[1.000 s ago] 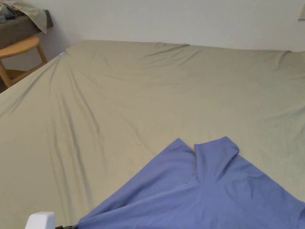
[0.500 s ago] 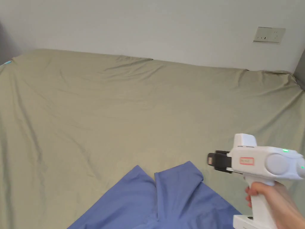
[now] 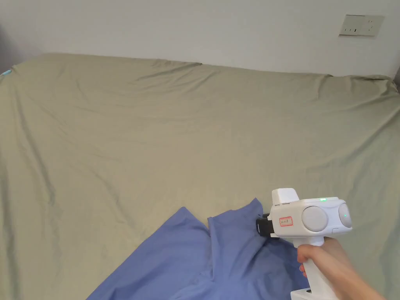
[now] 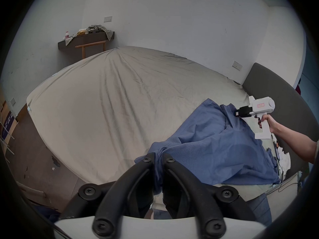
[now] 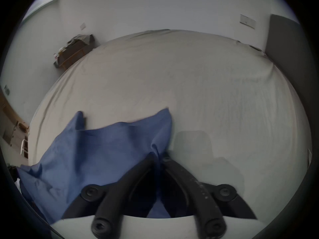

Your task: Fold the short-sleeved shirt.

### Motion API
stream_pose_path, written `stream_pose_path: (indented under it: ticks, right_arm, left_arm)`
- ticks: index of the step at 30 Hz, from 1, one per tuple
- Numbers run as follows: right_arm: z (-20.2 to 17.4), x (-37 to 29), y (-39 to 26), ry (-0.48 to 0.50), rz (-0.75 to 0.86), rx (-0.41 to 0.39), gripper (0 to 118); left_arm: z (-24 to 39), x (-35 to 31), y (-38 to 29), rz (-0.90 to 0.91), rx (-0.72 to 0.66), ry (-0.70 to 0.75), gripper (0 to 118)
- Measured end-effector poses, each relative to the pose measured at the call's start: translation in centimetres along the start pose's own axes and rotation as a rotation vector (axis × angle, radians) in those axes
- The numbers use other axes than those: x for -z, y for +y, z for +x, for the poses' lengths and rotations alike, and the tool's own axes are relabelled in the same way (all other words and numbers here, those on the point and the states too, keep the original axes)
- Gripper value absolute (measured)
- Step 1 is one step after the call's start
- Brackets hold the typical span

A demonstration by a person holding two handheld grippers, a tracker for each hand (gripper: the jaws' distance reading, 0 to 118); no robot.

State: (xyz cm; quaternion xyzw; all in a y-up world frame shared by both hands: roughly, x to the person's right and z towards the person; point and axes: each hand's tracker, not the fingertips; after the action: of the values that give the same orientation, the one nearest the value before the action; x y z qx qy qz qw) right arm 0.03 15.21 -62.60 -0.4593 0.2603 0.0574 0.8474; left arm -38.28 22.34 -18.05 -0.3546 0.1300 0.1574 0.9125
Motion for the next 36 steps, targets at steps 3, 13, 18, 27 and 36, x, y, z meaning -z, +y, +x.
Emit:
stream_pose_path:
  ticks: [3,13,18,27,36]
  right_arm:
    - [-1.2,-2.1,-0.8,0.047,0.034,-0.066,3]
    - [-3.4,-23.5,-8.5,-0.036,0.535,0.067,2]
    - [-3.2,-34.7,-14.3,-0.219,0.796,0.226,2]
    - [-6.2,-50.4,-22.2,-0.499,1.127,0.314,2]
    - [-4.4,-50.4,-18.6,-0.432,1.126,0.338,2]
  left_arm:
    - [-0.4,-0.1,-0.2,0.006,-0.017,0.004,7]
    - [-0.8,-2.6,1.0,0.105,-0.141,-0.020,7]
    - [1.5,-5.8,3.4,0.252,-0.118,-0.053,6]
    - [10.0,-14.8,9.3,0.542,0.001,-0.235,6]
    - [13.7,-17.2,14.1,0.669,0.037,-0.156,6]
